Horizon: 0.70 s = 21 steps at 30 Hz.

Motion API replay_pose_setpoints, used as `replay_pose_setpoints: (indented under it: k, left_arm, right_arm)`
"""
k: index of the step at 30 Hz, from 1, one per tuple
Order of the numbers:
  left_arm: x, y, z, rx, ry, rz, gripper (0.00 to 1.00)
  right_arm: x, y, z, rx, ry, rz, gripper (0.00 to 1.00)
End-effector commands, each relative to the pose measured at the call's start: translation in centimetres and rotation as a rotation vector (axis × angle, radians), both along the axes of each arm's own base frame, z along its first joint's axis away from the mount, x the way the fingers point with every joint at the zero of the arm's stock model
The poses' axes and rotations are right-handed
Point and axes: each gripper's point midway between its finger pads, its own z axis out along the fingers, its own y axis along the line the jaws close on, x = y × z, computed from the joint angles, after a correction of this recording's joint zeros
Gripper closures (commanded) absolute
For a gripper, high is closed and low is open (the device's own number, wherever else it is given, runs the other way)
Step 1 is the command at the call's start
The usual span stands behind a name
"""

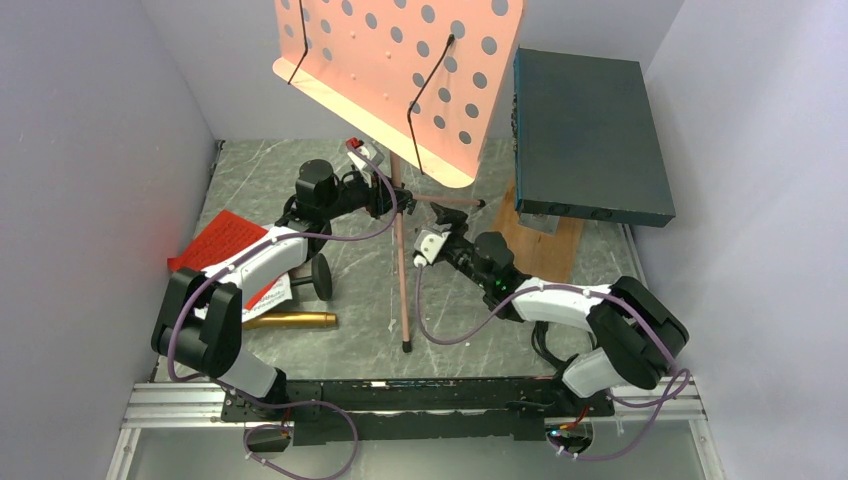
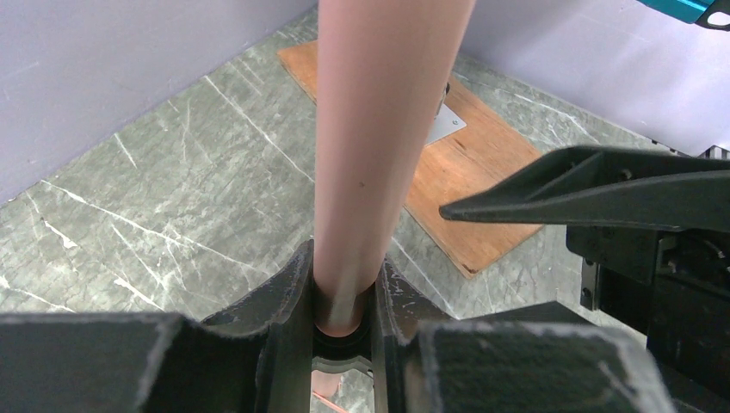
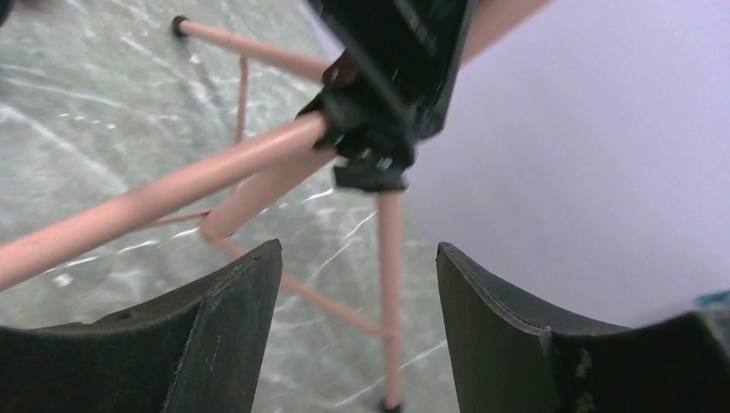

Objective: Set up the instrument practice props

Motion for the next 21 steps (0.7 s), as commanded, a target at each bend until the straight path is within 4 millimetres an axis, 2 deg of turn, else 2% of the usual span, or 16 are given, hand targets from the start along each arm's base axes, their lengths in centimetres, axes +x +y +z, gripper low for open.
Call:
replay_pose_setpoints:
  k: [1, 14, 21]
  left_arm:
    - [-2.0, -1.1, 4.6, -0.121, -0.010, -0.084, 1.00]
    - [-2.2, -1.2, 5.1, -0.134, -0.013, -0.096, 1.00]
    - [-2.3, -1.2, 5.2, -0.137, -0.011, -0.097, 1.00]
  right_arm:
    - [0.8, 2.2, 4.1, -0.127, -0.236, 0.109, 0.33]
    - [2.3, 4.1, 3.5, -0.119, -0.193, 0.158, 0.51]
    - [3.5, 4.4, 2.6, -0.074, -0.089, 0.113, 0.78]
